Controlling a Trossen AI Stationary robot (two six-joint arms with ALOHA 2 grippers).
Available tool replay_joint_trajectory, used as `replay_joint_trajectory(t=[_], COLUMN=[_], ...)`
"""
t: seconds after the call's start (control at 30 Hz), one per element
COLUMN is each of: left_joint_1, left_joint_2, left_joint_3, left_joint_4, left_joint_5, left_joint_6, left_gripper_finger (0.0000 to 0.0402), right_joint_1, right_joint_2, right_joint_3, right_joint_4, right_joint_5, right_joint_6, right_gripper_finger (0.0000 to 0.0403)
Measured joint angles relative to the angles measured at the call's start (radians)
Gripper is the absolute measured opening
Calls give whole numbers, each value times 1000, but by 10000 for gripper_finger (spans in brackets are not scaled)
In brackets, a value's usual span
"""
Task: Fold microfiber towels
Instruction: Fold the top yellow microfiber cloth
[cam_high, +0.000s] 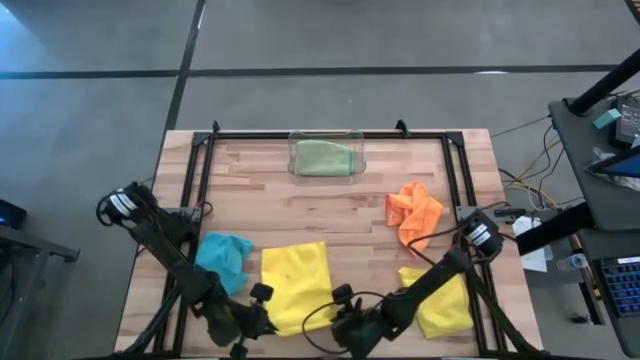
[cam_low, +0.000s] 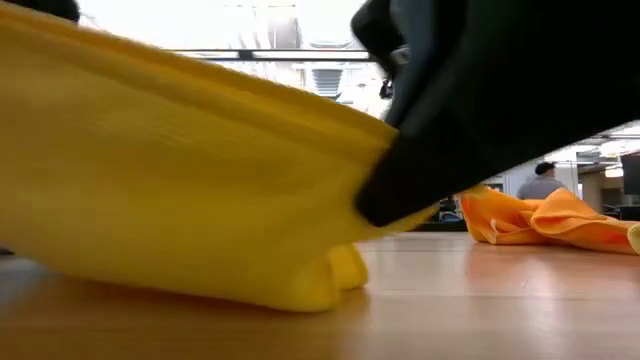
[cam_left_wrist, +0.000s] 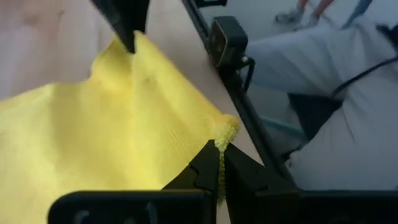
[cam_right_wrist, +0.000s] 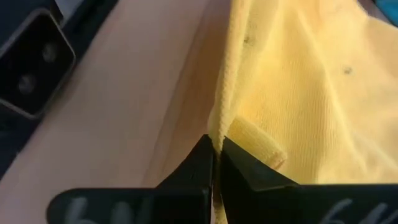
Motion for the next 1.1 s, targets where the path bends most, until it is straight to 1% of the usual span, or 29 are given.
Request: replay_joint_trajectory(t=[0.1,0.17,0.3,0.5,0.63,0.73,0.93,1.1], left_joint_1=[-6,-9,-12,-12,-12,-12,-10,5], left_joint_2=[-42,-52,-56,-63,-91,-129,-203,-267], left_joint_3=[-91,-141,-203,-216,-228,-263,-369,-436], left_joint_4=[71,106,163,166,167,170,245,259], left_joint_5=[-17,-24,-29,-31,-35,-63,-139,-207], left_joint_6=[-54,-84,-113,-103,-86,-85,-105,-112], left_gripper_finger=[0,0,0,0,0,0,0,0], right_joint_1=[-26,-43,-70,-113,-142,-157,-174,-211], right_joint_2=[-2,-2,-3,-8,-41,-91,-211,-239], right_joint_3=[-7,-7,-7,-8,-25,-81,-271,-380], right_joint_4=[27,28,31,36,55,112,316,423], right_joint_5=[-39,-45,-59,-114,-163,-190,-198,-192], right_joint_6=[-24,-25,-30,-52,-70,-74,-46,0], right_gripper_finger=[8,8,8,8,8,8,8,8])
